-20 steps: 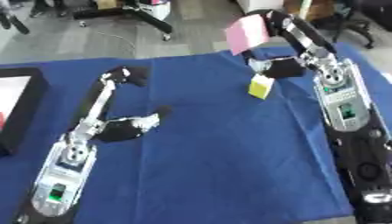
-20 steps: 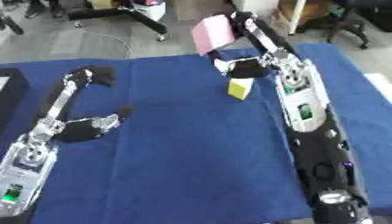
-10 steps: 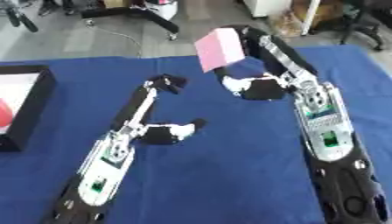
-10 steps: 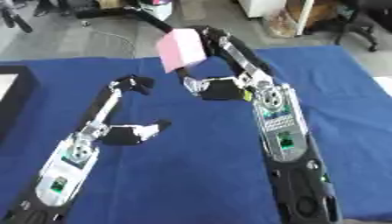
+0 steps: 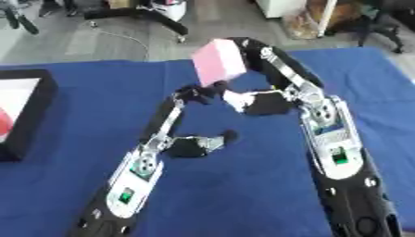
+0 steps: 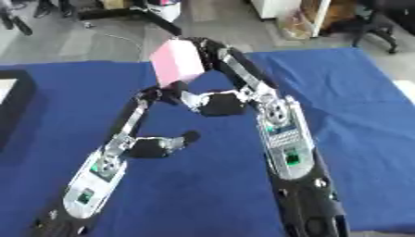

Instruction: Pick up the objects with one hand, pass them to the other hand, and then place them into the box on the other side of the table.

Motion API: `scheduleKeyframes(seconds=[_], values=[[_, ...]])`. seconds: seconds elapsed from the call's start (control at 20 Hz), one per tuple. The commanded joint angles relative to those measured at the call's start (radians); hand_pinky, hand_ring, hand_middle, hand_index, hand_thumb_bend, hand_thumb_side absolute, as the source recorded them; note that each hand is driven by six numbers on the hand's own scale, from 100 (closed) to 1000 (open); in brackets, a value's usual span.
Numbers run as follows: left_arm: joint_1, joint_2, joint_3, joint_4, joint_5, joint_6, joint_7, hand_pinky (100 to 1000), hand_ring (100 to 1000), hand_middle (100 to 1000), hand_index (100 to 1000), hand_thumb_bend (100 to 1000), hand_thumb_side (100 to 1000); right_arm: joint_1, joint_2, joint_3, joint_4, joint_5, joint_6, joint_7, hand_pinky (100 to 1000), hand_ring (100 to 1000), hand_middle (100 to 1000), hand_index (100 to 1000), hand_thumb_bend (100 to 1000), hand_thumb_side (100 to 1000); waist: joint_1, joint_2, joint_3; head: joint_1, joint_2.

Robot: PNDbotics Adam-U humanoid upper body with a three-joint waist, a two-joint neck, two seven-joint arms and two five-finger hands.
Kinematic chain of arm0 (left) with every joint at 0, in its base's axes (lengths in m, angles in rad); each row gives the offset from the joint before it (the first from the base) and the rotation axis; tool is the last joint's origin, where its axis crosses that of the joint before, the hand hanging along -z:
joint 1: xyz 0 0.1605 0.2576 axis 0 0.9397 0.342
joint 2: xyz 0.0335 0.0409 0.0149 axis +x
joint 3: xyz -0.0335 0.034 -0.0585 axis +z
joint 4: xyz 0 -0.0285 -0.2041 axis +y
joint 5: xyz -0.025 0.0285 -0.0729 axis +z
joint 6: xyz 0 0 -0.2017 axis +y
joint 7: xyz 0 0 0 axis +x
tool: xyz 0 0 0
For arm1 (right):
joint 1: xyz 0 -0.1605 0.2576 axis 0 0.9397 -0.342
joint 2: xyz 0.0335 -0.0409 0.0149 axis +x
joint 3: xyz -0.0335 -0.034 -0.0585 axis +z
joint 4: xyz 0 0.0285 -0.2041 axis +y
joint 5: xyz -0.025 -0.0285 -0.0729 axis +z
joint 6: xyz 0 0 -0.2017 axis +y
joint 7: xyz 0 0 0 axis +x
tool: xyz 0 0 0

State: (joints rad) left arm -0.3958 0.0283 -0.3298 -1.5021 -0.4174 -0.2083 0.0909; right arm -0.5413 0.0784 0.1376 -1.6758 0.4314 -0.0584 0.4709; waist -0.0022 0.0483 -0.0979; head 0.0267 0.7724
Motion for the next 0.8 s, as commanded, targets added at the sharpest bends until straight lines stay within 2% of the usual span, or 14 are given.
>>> scheduleKeyframes(seconds=[0.05,0.8], values=[[-0.018,0.001,0.009,-0.026,0.026,-0.022,0.025,859,683,679,797,663,436,-0.009,0.006,0.003,-0.009,-0.002,0.005,0.007,709,661,551,587,100,213,-0.013,0.006,-0.001,-0.006,-0.002],[-0.018,-0.002,0.032,-0.022,0.052,-0.034,0.100,860,685,681,794,679,452,-0.010,0.004,0.010,-0.002,0.000,0.021,0.028,708,663,552,589,100,227,-0.015,0.007,-0.002,-0.004,-0.002]])
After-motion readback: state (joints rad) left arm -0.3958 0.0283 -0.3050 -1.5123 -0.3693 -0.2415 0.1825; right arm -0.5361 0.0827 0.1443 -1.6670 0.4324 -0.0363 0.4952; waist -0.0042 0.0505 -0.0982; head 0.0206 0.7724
